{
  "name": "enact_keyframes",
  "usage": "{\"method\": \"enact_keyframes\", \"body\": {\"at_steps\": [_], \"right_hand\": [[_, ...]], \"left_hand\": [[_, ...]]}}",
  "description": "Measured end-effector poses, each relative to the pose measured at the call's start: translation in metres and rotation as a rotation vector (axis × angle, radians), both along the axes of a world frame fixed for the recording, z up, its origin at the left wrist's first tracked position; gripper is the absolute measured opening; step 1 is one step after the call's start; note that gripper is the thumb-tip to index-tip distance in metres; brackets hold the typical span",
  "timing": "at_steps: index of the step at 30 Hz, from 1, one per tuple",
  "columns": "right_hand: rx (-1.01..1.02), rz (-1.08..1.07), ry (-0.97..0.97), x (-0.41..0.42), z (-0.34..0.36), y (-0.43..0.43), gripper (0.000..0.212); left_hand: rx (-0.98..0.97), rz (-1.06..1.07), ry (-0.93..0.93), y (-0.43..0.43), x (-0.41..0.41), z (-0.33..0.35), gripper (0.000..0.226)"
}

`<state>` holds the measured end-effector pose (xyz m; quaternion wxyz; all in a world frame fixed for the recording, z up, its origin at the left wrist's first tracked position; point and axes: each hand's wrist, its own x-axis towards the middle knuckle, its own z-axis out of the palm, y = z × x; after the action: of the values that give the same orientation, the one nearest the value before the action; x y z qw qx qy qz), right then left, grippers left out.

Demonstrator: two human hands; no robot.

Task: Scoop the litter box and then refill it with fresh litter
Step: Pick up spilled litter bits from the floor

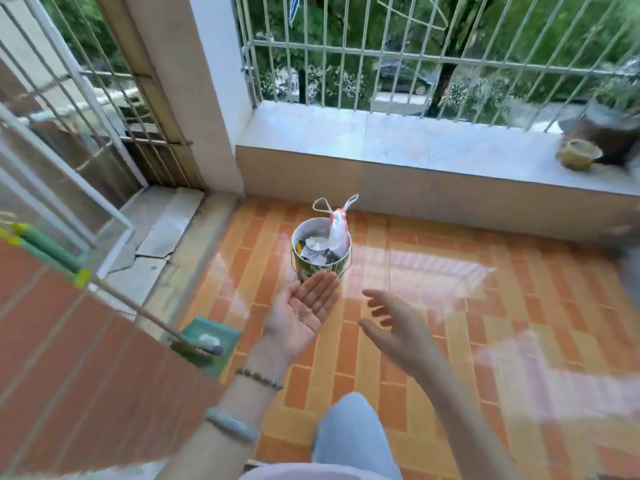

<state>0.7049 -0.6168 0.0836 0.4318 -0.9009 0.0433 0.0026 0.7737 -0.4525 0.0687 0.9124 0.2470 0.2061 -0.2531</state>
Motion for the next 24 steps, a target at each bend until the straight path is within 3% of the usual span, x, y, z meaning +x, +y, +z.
{"method": "enact_keyframes", "body": {"at_steps": [6,24], "right_hand": [[-0.001,-0.008,-0.033,0.113,-0.016,-0.038,0.041],[-0.064,0.096,0.197,0.419,-0.083,-0.108,0.042]], "left_hand": [[-0.020,-0.001,-0.007,-0.019,0.105,-0.013,0.050],[0.114,0.107,0.129,-0.053,0.405,-0.085,0.050]]}}
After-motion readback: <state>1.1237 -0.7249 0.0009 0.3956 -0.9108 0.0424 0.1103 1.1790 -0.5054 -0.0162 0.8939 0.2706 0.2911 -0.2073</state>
